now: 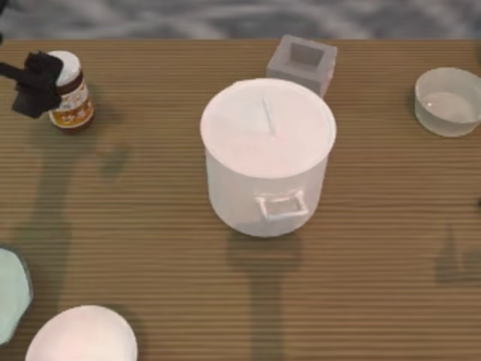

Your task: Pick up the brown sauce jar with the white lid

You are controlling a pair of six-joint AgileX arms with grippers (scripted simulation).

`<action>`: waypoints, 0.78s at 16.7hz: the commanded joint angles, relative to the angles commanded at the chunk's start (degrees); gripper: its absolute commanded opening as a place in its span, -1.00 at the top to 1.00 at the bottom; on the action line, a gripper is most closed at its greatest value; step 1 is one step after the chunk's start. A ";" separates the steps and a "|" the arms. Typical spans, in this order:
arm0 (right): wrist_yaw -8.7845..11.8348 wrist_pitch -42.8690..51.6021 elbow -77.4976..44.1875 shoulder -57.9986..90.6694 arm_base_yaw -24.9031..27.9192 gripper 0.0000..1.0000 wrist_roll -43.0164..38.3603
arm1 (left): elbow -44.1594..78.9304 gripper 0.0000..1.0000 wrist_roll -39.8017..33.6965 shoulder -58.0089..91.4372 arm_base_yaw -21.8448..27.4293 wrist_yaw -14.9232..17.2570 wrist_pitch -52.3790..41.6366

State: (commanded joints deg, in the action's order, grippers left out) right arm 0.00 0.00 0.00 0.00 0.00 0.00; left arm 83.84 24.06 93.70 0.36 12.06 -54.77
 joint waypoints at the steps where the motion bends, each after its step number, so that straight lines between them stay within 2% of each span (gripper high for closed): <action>1: 0.00 0.00 0.00 0.00 0.00 -1.00 0.00 | 5.72 -1.00 1.46 5.45 -0.18 0.28 -2.81; 7: 0.00 0.00 0.00 0.00 0.00 -1.00 0.00 | 39.33 -1.00 10.25 34.88 -1.64 1.14 -16.27; 13: 0.00 0.00 0.00 0.00 0.00 -1.00 0.00 | 65.63 -1.00 17.84 55.42 -3.31 1.03 -23.67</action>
State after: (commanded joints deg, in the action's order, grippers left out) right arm 0.00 0.00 0.00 0.00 0.00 0.00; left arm 149.47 41.90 149.13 -2.95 13.09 -78.44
